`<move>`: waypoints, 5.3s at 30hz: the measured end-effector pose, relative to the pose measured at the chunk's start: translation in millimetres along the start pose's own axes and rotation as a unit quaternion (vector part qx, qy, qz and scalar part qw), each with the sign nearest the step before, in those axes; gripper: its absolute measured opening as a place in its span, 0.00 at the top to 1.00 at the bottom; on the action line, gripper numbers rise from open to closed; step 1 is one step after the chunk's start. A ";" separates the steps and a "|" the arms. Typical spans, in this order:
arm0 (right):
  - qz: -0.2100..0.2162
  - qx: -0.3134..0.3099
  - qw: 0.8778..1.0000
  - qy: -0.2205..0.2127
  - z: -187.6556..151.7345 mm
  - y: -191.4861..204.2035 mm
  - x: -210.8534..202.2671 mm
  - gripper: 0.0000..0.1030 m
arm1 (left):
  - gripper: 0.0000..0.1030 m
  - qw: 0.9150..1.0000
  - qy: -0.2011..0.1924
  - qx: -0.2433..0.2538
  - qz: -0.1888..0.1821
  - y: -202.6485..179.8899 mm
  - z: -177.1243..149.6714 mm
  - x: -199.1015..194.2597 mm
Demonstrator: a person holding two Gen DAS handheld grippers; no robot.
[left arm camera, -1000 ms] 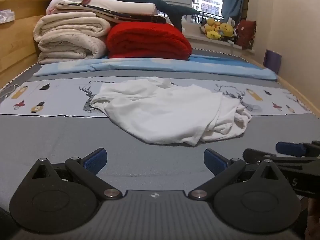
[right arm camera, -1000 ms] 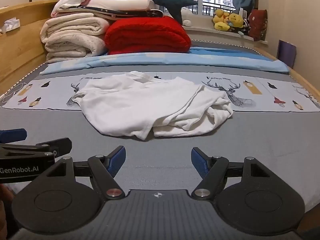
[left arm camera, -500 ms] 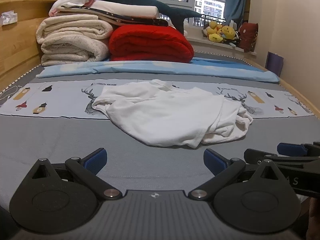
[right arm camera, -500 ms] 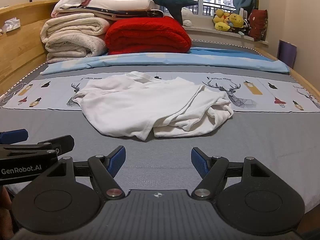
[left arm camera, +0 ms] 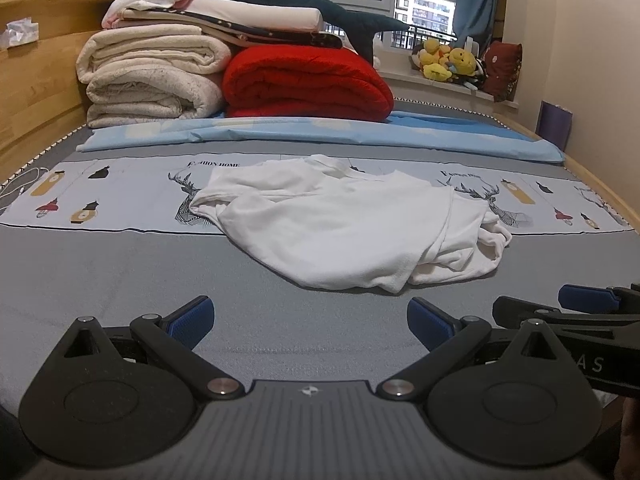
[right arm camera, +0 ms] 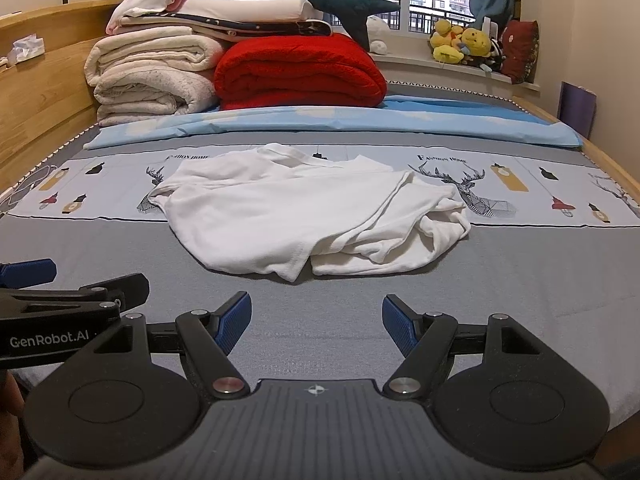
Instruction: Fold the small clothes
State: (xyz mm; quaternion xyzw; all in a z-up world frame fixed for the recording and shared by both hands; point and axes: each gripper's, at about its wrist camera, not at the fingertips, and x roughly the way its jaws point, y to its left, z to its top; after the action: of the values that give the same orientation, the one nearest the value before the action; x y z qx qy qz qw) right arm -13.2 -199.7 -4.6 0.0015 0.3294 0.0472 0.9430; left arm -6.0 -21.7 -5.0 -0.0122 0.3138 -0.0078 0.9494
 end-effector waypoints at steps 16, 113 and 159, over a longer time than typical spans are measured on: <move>0.001 0.000 1.000 0.002 0.8 0.5 -0.5 0.29 | 0.00 1.000 0.002 -0.003 0.000 1.5 0.6 -0.3; 0.022 0.063 0.964 0.258 20.2 -87.9 158.3 0.95 | 0.97 0.951 0.291 0.029 -0.100 187.8 31.4 163.6; 0.010 0.023 0.965 0.262 -2.0 -133.2 112.0 1.00 | 0.66 0.922 0.323 0.117 -0.178 145.4 19.6 124.4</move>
State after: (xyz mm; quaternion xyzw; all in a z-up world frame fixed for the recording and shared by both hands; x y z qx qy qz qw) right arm 84.4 -322.3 -80.2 0.0140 0.5660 0.0477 0.8229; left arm 106.6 121.2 -67.5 0.0468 0.5933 -0.2168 0.7738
